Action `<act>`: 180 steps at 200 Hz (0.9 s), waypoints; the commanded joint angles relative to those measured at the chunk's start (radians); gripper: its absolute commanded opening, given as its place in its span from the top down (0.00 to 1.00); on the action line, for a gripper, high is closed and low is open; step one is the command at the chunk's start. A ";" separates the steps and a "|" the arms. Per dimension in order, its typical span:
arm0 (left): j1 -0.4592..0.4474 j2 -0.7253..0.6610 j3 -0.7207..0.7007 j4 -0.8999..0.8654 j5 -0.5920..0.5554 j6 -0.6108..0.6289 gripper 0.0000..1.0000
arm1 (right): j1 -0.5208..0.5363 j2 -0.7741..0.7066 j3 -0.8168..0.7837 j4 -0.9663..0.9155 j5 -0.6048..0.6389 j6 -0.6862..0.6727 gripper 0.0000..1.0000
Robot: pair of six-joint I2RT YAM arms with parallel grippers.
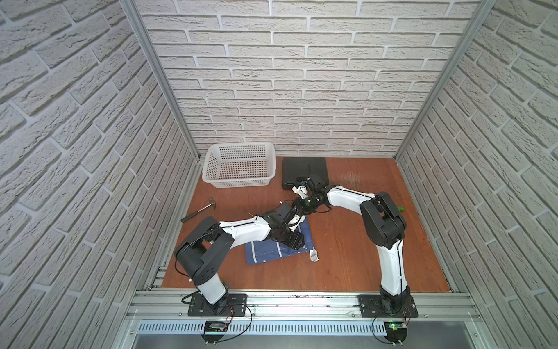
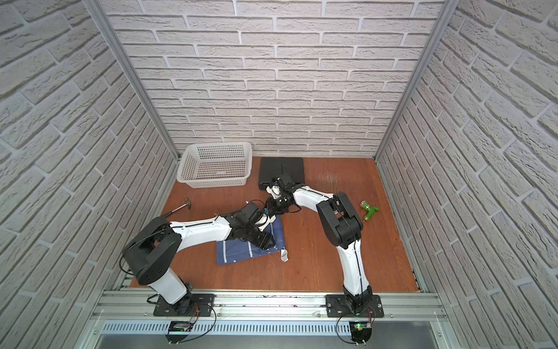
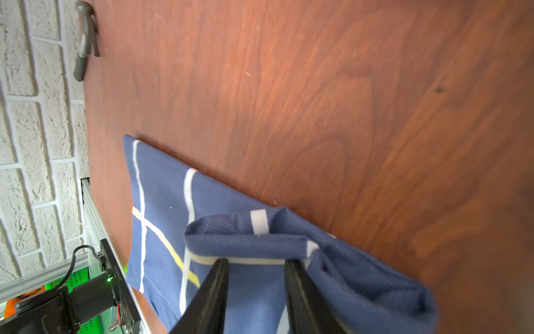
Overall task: Roll up the pillowcase
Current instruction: Roll the pillowcase at the center of the board.
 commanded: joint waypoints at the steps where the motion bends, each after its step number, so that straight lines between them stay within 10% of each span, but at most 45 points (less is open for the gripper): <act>1: -0.013 0.012 0.018 -0.089 0.021 0.023 0.33 | -0.043 -0.179 -0.005 -0.026 -0.014 -0.026 0.58; 79: 0.113 -0.143 0.021 -0.033 0.101 -0.042 0.32 | -0.132 -0.492 -0.444 -0.024 -0.093 0.038 0.42; 180: 0.101 0.033 0.095 -0.077 -0.130 0.050 0.40 | -0.132 -0.327 -0.625 0.362 -0.202 0.238 0.42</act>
